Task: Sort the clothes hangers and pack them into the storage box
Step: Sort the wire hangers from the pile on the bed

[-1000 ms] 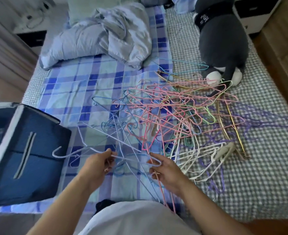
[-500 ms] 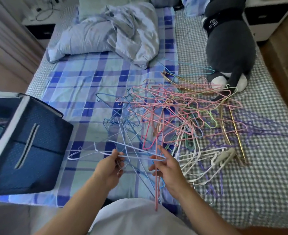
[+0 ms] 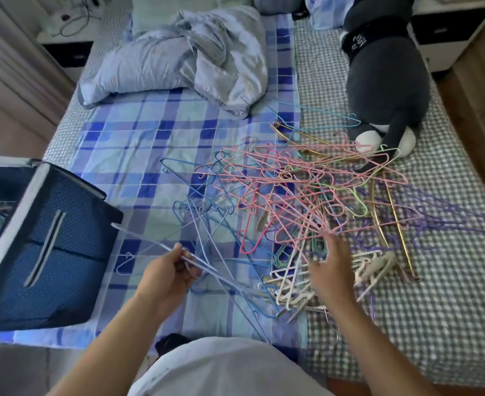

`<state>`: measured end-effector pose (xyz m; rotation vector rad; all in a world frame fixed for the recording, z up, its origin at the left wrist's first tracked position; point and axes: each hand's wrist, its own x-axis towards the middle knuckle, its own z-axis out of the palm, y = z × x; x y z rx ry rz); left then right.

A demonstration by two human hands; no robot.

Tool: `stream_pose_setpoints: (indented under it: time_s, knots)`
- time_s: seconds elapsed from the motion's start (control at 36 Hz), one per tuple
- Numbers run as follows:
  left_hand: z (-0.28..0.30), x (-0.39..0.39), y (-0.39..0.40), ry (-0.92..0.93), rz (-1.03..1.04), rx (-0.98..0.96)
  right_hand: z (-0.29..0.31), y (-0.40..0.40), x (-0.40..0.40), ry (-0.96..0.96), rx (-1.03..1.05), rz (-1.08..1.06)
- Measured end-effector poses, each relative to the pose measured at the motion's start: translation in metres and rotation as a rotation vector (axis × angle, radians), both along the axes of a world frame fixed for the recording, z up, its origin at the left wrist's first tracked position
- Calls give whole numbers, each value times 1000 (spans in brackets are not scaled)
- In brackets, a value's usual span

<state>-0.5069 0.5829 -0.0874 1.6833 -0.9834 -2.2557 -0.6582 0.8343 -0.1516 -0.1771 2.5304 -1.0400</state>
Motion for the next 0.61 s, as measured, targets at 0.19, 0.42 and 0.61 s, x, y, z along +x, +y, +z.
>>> stream_pose_setpoints:
  time_s: [0.19, 0.42, 0.61]
  knots:
    - [32, -26, 24, 91, -95, -56, 67, -49, 32, -717, -462, 775]
    - [59, -9, 9, 181, -79, -126, 80, -80, 45, -247, -761, 424]
    - [39, 16, -45, -153, -150, -282, 99, -101, 14, -437, -1095, -132]
